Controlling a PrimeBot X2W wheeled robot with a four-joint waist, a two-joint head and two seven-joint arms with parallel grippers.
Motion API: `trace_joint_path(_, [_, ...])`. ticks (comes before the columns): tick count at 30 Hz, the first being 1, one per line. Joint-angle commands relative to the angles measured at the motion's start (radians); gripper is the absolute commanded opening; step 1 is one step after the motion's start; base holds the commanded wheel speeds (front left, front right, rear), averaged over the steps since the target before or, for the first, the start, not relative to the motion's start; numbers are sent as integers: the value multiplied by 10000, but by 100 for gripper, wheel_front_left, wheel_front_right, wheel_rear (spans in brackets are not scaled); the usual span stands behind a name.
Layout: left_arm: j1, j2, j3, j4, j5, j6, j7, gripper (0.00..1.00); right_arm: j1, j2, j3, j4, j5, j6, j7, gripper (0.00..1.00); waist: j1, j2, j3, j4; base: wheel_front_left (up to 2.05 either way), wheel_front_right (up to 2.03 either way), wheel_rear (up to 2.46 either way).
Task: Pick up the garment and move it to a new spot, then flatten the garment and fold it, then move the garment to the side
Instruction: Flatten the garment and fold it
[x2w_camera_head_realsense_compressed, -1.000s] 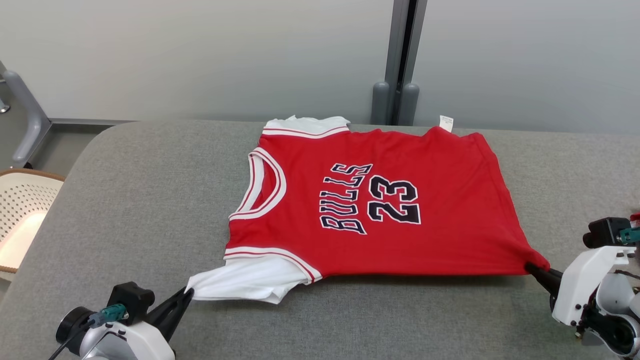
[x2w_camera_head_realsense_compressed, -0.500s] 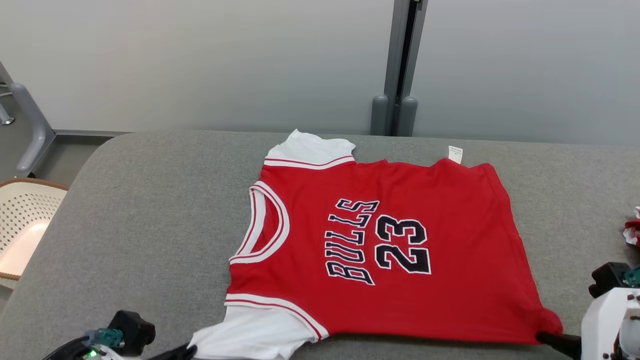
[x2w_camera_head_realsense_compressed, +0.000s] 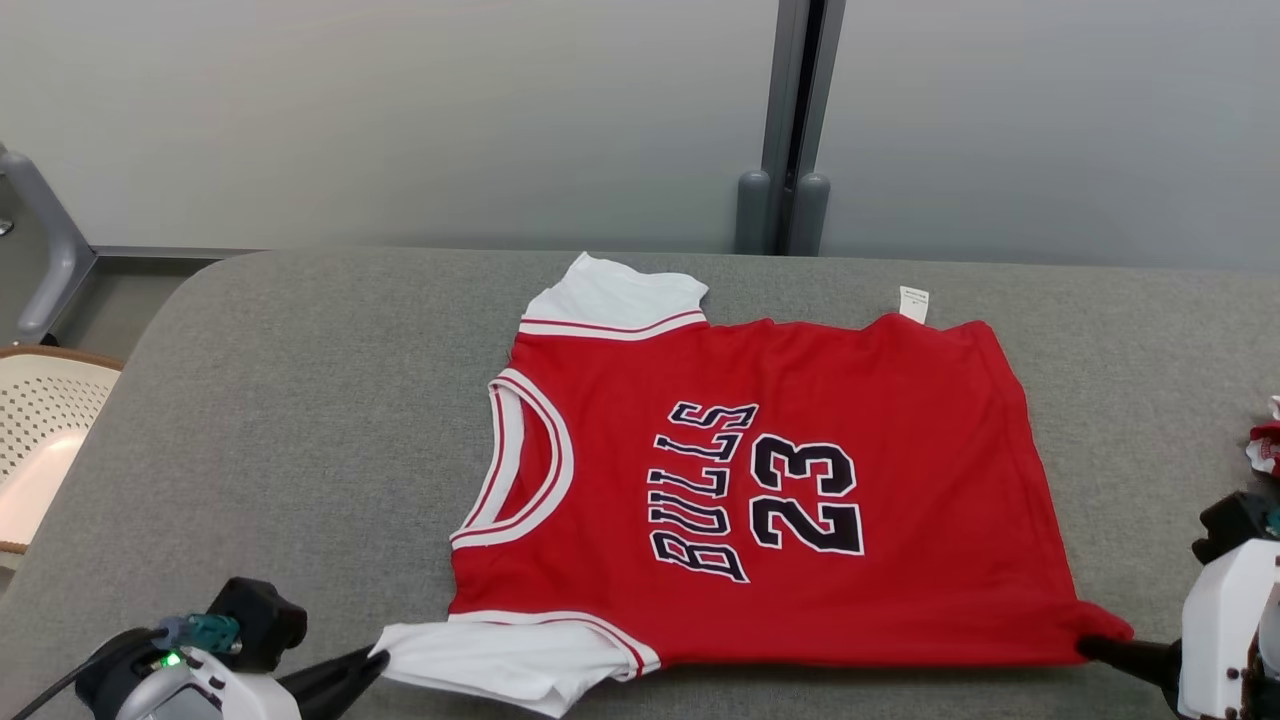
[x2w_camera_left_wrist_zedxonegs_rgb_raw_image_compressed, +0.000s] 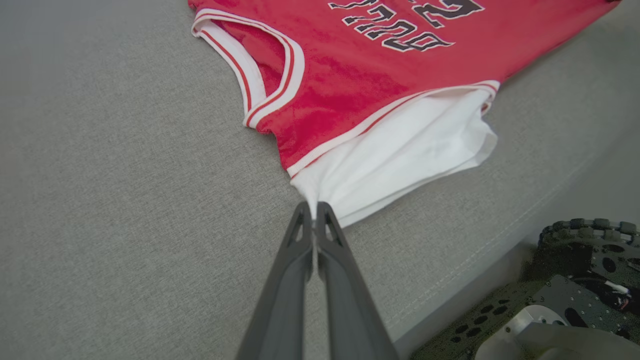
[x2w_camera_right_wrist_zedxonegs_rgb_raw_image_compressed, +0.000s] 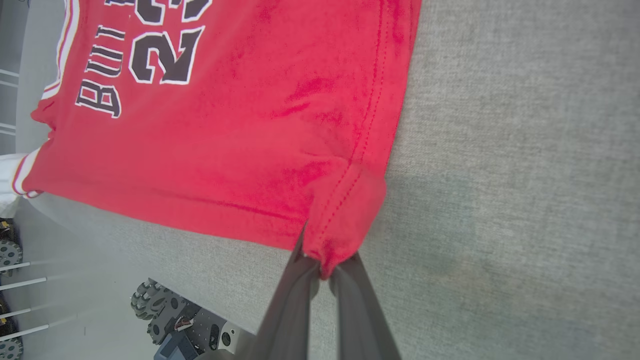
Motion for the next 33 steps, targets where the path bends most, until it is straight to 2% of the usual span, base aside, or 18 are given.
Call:
trace_joint_path(1, [-252, 104, 107, -41, 71, 66, 41, 0, -184, -71, -154, -48, -79, -22, 135, 0, 0, -1, 97, -35, 0, 0, 0])
trace_joint_path(5, [-736, 88, 182, -107, 302, 59, 195, 0, -559, 10, -528, -94, -187, -22, 359, 0, 0, -1, 328, -101, 0, 0, 0])
trace_joint_path(11, [-1742, -315, 297, 205, 553, 7, 404, 0, -1328, 519, -1171, 337, -133, -22, 897, 0, 0, -1, 853, -185, 0, 0, 0])
trace_joint_path(20, [-3386, -1174, 178, 1661, 1022, -216, 199, 0, -2737, 1411, -1559, 1429, -1051, -20, 1540, 0, 0, -1, 1818, -346, 0, 0, 0])
trace_joint_path(28, [-4288, -1613, -237, 2856, 1281, -353, -181, 0, -3402, 1978, -1981, 2194, -1738, -22, 1321, 0, 0, -1, 2238, -435, 0, 0, 0])
trace_joint_path(29, [-4361, -1656, -283, 3013, 1272, -357, -247, 0, -3460, 2002, -2036, 2243, -1868, -22, 1198, 24, 0, -1, 2271, -438, 0, 0, 0])
trace_joint_path(30, [-4455, -1701, -319, 3151, 1283, -348, -297, 0, -3522, 2056, -2105, 2312, -1950, -22, 1082, 100, 0, -1, 2309, -446, 0, 0, 0])
trace_joint_path(32, [-4615, -1881, -459, 3577, 1309, -361, -401, 0, -3548, 2292, -2394, 2534, -1968, -20, 843, 100, 0, -1, 2381, -454, 0, 0, 0])
trace_joint_path(33, [-4675, -1939, -496, 3717, 1313, -364, -453, 20, -3580, 2298, -2485, 2672, -2055, -20, 745, 100, 0, -1, 2395, -453, 0, 0, 0])
